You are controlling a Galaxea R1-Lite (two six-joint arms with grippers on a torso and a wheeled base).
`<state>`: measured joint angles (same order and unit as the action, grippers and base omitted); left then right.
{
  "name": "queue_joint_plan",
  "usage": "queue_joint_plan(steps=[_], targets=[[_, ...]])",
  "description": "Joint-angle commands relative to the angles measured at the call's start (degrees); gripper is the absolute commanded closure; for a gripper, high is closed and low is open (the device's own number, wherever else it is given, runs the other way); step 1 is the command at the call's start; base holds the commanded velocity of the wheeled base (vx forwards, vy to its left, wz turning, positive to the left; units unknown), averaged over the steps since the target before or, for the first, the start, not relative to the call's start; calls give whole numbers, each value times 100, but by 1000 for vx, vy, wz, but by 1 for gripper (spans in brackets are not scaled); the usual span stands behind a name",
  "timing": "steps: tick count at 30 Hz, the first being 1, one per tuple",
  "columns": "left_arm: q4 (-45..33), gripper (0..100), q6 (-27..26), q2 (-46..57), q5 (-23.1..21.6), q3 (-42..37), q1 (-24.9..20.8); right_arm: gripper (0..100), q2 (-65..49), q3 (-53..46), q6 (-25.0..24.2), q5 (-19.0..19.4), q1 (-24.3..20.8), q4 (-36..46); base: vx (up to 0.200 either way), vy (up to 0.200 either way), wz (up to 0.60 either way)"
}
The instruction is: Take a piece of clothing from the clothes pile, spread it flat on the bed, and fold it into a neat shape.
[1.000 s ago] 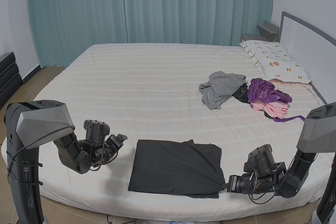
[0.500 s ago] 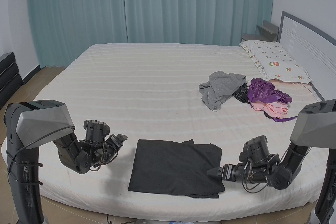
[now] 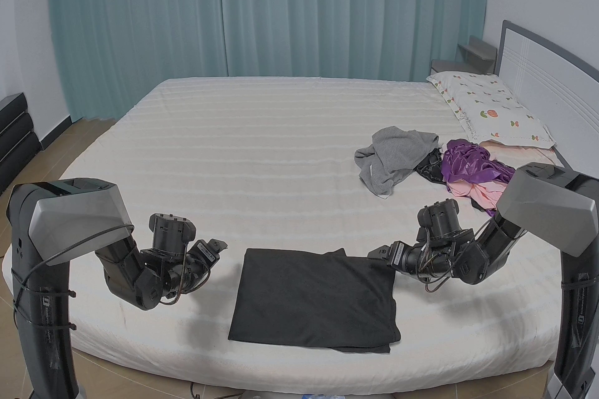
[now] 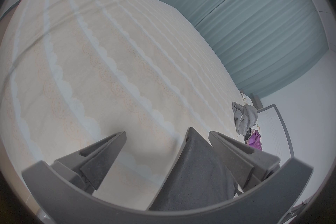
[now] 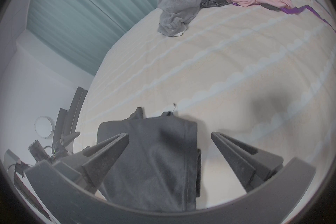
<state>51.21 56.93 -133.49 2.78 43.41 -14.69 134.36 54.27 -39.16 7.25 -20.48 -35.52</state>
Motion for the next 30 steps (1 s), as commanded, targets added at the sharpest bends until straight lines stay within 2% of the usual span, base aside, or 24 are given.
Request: queue_joint_plan(steps=[1,6,7,20,30], targets=[[3,0,2,-2,3,1,-8,0,318,400,-13,13,123,151,0,0,0],[3,0,2,-2,3,1,1,0,406,541,-22,83,123,292,0,0,0],[3,0,2,-2,3,1,-8,100,415,567,-31,127,123,309,0,0,0],[3,0,2,-2,3,1,-8,100,318,593,-145,101,141,485,0,0,0],[3,0,2,-2,3,1,-8,100,169,523,-145,66,343,538,0,0,0]])
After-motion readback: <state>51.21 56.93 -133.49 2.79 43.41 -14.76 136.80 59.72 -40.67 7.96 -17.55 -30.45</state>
